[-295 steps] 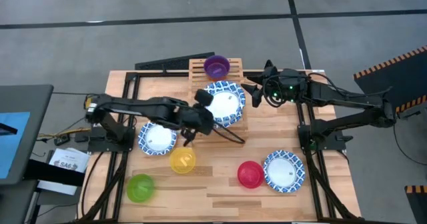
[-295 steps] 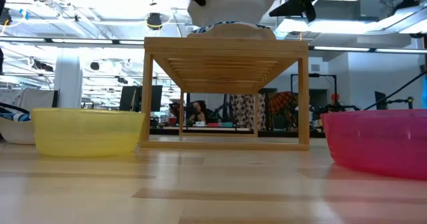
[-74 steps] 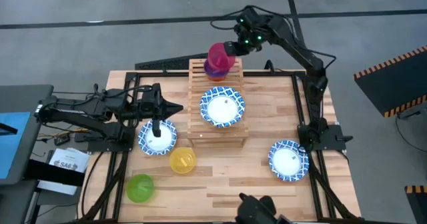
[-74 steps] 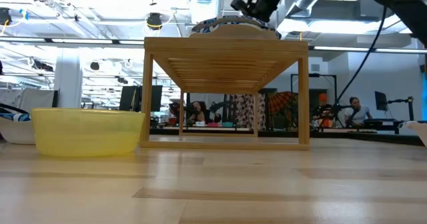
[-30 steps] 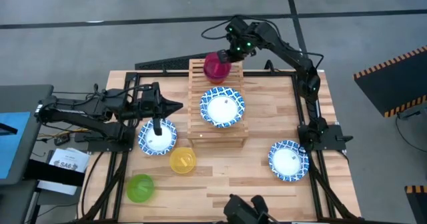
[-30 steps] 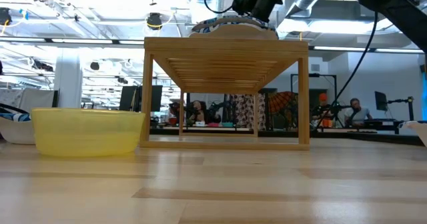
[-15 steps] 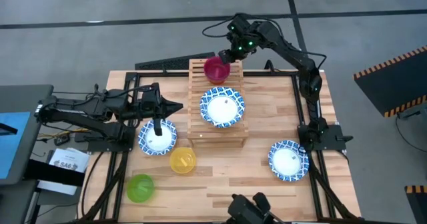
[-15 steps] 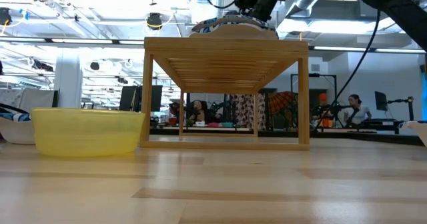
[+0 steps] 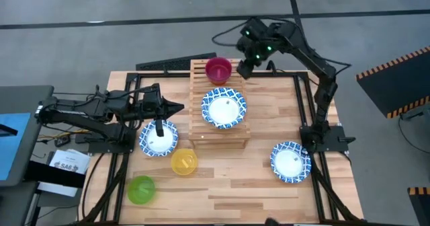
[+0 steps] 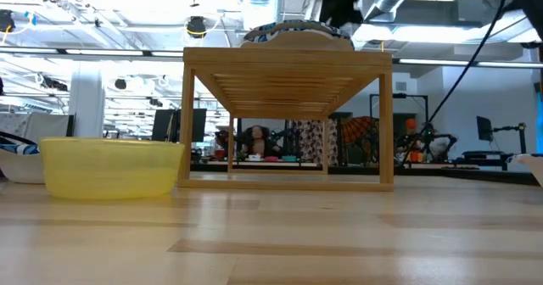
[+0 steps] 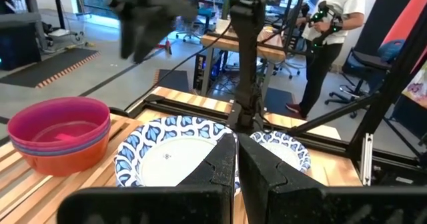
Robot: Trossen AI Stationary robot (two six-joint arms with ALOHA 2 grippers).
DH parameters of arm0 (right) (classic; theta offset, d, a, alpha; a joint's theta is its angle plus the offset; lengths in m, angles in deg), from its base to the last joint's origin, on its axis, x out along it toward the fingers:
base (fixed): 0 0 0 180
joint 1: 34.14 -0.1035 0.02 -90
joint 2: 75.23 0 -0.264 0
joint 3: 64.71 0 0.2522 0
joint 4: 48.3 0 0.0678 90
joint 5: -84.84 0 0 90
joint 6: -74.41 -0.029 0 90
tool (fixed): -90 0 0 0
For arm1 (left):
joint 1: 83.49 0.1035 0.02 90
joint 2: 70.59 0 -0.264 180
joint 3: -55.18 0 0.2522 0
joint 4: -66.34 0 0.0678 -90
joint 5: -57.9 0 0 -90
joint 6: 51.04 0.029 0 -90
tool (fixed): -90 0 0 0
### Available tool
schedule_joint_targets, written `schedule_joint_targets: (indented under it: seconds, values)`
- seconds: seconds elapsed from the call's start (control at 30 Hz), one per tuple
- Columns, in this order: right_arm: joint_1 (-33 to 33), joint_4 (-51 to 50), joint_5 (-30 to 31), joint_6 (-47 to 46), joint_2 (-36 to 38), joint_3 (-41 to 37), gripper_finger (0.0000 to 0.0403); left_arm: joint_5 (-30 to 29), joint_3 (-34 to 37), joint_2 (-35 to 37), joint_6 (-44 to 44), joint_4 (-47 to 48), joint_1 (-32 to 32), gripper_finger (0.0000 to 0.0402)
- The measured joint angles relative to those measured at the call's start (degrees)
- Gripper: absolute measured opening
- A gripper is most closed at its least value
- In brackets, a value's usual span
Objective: Place and stack bowls onto a shelf
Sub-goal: Stack the blue patterned bowl on top of the blue patterned bowl on the shelf
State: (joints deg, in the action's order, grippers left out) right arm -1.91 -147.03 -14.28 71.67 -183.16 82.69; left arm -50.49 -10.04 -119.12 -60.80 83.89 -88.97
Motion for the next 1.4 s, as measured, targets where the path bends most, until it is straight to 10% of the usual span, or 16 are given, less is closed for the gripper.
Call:
schedule_joint_targets:
  seconds: [0.4,0.97,1.4]
  values:
    - [-8.53,2.38,0.36,3.22,10.70,-3.71,0.0207,0.01,0.00,0.00,0.29,0.28,0.00,0.0000]
    - [-17.49,56.58,0.34,-19.95,50.86,-71.42,0.0207,0.03,0.00,-0.02,0.31,0.23,0.00,0.0000]
    - [-19.13,60.58,0.37,-22.81,52.34,-74.18,0.0207,1.72,-3.69,-0.04,-0.45,12.75,-0.05,0.0005]
